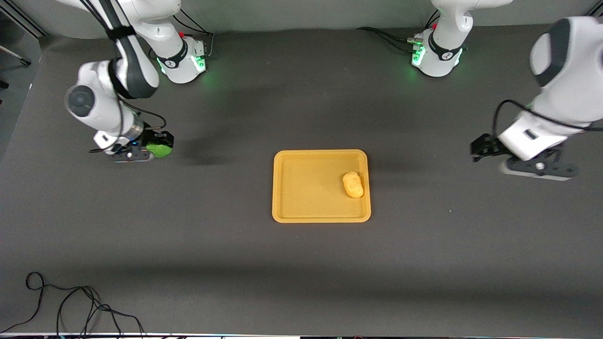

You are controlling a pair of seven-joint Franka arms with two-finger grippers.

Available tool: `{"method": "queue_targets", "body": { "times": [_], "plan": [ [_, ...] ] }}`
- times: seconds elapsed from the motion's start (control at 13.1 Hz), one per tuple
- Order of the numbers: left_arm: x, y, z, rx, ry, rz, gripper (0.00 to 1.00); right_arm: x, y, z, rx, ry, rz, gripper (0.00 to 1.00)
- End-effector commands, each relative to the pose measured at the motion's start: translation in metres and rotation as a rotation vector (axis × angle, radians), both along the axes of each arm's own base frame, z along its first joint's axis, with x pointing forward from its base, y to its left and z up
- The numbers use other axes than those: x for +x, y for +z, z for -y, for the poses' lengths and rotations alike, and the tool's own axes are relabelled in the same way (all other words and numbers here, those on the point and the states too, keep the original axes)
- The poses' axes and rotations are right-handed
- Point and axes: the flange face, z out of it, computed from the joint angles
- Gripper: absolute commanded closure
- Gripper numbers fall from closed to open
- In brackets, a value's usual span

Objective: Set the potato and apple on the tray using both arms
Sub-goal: 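Lift the green apple with the right gripper and carry it over the tray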

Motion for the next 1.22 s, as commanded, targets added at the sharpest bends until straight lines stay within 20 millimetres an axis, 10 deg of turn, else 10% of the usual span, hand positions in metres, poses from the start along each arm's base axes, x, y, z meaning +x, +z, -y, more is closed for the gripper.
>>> {"method": "queue_targets", "body": {
  "times": [0.0,0.23,0.53,0.84,1.14],
  "plan": [
    [-0.006,0.018,0.001,-0.006,-0.045,-0.04,0.0,0.048,0.103,-0.009,0.002,0.016,0.015,0.52],
    [0.0,0.027,-0.001,-0.05,-0.027,0.008,0.0,0.086,0.162,-0.074,0.0,0.053,0.068,0.52],
    [-0.013,0.053,-0.027,-0.058,-0.053,0.047,0.0,0.116,0.17,-0.241,-0.004,-0.088,0.14,0.52],
    [-0.013,0.057,-0.046,-0.054,-0.027,0.063,0.0,0.088,0.121,-0.436,-0.007,-0.243,0.168,0.52],
    [-0.014,0.057,-0.046,-0.054,-0.027,0.051,0.0,0.059,0.024,-0.54,-0.002,-0.3,0.192,0.52]
  ]
}}
